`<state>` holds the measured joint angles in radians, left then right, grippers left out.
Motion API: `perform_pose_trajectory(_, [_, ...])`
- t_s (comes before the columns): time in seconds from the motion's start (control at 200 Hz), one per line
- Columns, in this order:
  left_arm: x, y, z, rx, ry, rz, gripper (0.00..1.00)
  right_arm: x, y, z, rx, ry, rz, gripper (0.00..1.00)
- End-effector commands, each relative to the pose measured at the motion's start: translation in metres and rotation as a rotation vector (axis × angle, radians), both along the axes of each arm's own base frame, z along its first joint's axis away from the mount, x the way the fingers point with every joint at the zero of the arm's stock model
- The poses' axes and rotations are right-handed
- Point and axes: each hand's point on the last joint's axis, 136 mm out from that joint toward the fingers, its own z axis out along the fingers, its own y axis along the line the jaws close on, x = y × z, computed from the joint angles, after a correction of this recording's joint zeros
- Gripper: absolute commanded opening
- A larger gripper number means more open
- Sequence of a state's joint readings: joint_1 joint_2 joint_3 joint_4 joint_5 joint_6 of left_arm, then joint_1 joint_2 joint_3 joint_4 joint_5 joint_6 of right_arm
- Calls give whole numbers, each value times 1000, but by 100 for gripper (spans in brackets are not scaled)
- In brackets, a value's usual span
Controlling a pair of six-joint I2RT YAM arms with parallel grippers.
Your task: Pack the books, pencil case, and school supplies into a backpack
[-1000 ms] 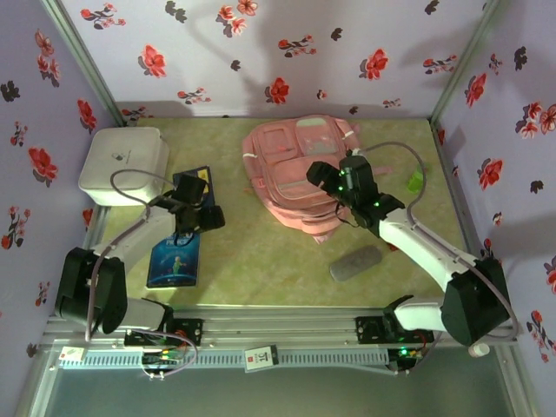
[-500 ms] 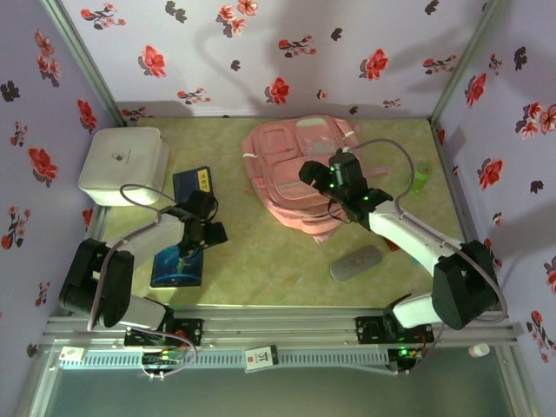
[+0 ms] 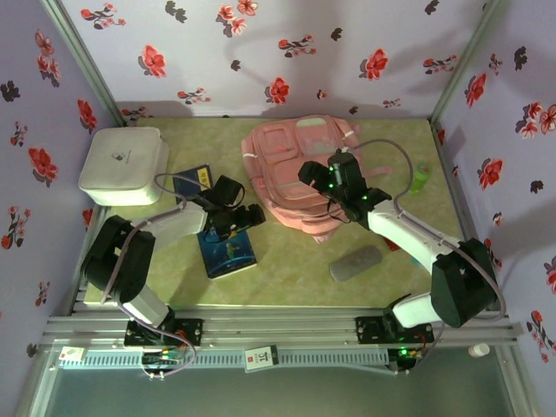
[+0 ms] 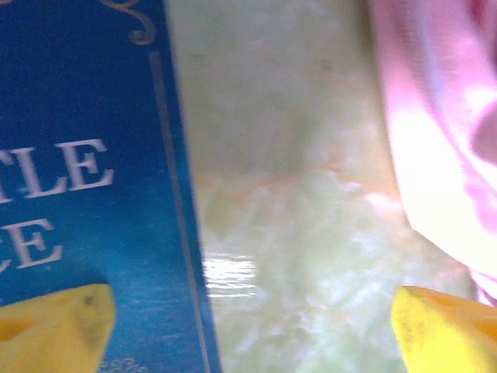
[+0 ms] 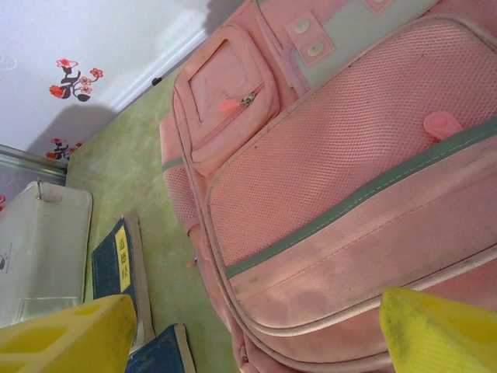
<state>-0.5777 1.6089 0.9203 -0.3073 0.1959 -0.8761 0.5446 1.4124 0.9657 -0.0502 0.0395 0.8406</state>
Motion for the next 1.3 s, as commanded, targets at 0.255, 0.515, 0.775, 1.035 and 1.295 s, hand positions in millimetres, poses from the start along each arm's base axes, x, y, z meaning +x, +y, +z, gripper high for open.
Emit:
perform_pose_trajectory(0.255, [8,91,36,94,-72,106,100,-17,87,-18,-57,67,288,83])
perform_pose_trajectory(0.515, [-20,151,11,140,0,272,100,-46,158,-59,-178,139,482,79])
perform_pose_trajectory(0.775, [-34,156,-7,97,32,306,98,-63,192,-110,-317,225,597,70])
perform_pose_trajectory(1.035, [-37,147,-14,50,39,279,95,-74,208,-140,-362,307,684,56])
perform_pose_trajectory(1.295, [-36,138,-18,11,52,268,88,-76,207,-161,-404,360,683,46])
